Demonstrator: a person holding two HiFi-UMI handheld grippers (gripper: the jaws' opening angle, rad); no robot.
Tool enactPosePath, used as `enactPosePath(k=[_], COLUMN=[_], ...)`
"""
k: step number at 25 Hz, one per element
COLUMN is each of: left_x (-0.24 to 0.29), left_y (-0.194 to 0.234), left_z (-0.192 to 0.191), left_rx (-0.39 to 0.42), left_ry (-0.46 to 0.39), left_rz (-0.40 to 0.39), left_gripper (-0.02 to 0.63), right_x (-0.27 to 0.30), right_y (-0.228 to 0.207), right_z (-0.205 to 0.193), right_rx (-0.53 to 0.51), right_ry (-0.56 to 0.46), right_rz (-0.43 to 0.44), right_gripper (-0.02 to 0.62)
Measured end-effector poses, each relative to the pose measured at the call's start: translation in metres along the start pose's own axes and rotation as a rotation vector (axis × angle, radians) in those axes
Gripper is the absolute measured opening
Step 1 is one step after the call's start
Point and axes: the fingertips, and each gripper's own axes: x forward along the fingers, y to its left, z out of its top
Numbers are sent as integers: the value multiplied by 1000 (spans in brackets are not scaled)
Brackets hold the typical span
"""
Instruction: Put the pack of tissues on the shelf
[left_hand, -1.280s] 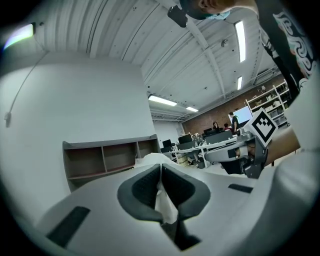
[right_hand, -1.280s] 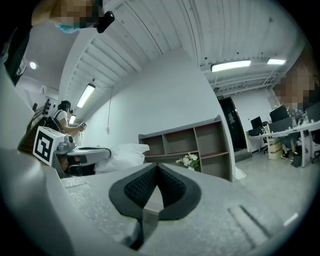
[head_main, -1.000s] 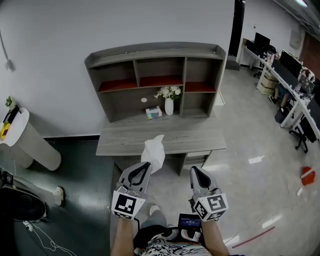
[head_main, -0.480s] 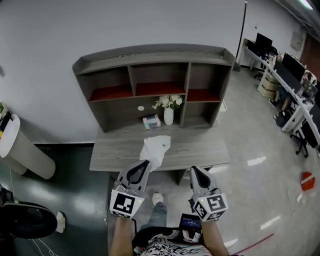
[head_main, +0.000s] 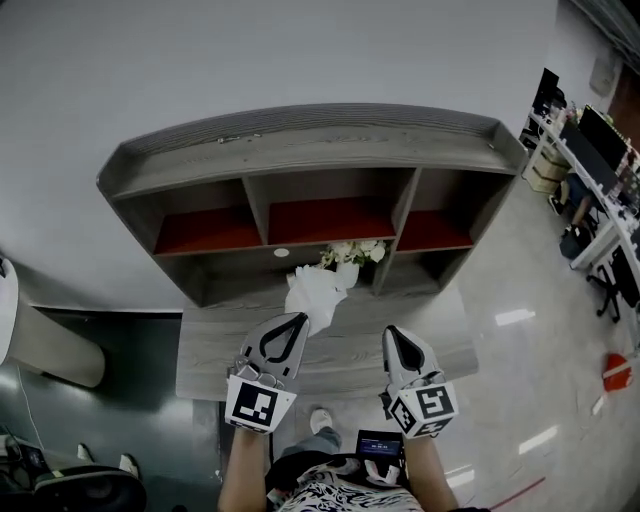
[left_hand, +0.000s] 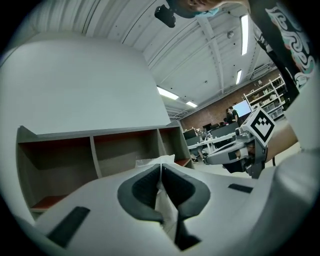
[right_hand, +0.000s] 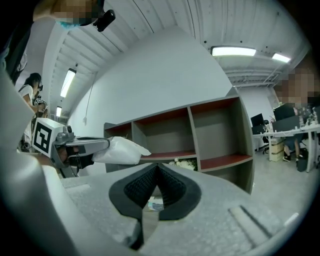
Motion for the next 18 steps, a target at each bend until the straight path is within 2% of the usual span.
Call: enactPosePath(k=[8, 13, 18], left_x=[59, 66, 72], left_y=[51, 54, 51], left_z=[-12, -18, -16], left_rx=[46, 71, 63], left_ry=[1, 28, 23], left_rz=[-52, -63, -72], left_gripper=[13, 12, 12], right_x=[72, 78, 80], right_y=[-27, -34, -41], right_z=[7, 3, 8], right_rx=[1, 3, 9], right_ry=[12, 18, 15], right_rz=[-29, -34, -31], right_gripper=[2, 2, 2])
